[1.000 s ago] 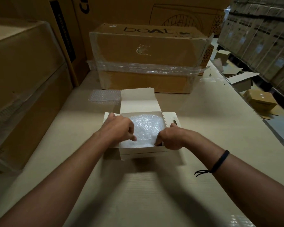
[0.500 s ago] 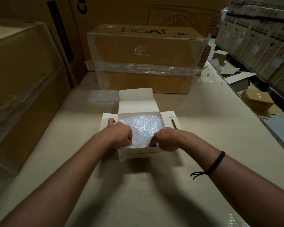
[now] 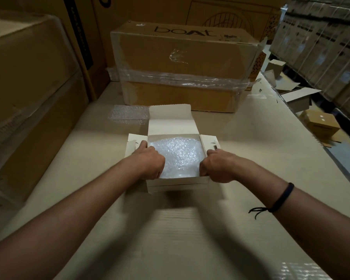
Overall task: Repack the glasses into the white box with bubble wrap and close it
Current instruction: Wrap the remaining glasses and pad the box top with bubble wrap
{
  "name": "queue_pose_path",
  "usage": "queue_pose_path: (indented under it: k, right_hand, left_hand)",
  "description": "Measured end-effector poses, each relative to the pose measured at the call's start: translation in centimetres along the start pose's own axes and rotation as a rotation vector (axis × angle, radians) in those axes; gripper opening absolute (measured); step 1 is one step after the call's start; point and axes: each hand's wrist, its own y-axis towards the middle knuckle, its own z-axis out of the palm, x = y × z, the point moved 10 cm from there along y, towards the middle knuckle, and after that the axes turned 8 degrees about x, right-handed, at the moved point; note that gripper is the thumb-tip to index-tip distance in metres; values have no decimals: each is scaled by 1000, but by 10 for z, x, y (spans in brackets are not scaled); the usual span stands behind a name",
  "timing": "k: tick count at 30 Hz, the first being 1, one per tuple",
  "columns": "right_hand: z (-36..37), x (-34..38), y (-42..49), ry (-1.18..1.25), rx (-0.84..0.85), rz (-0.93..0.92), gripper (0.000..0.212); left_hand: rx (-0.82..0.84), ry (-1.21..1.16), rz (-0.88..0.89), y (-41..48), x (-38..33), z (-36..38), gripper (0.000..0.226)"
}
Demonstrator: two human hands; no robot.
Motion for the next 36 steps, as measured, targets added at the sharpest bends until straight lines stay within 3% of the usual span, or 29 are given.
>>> queue_pose_path:
  k: [3, 7, 14, 17, 20, 22, 25, 28, 31, 34, 36]
  right_hand:
    - [-4, -6, -1, 191, -11, 0, 46]
    - [-25, -3, -12, 444, -153, -100, 69]
    - [-9, 27, 4, 380, 13, -138, 75]
    - [-18, 26, -6, 411, -22, -179, 67]
    - [-36, -9, -13, 493, -238, -69, 55]
    - [-36, -18, -13, 322, -264, 43, 52]
    - [-21, -4, 0, 89, -202, 27, 44]
    - [-20, -8, 3, 72, -202, 14, 36]
    - [-38, -27, -8, 179, -313, 37, 19]
    - [-43, -45, -7, 76, -281, 153, 71]
    - [-37, -47, 5, 68, -161, 190, 89]
  left_hand:
    - [2, -94, 35, -8, -1, -7, 33]
    - [-67, -450, 148, -25, -2, -26, 61]
    - [117, -362, 268, -16, -36, 1, 65]
    - [57, -580, 235, -18, -17, -5, 62]
    - [-248, -688, 103, -18, 17, -23, 40]
    - [-203, -515, 71, -11, 14, -11, 26]
    - [-66, -367, 62, 3, 0, 15, 22]
    - [-130, -408, 89, 0, 4, 2, 20]
    - [-271, -467, 42, -11, 30, -20, 22]
    - [-146, -202, -71, -9, 46, -15, 47]
    - [-27, -72, -109, -4, 46, -5, 56]
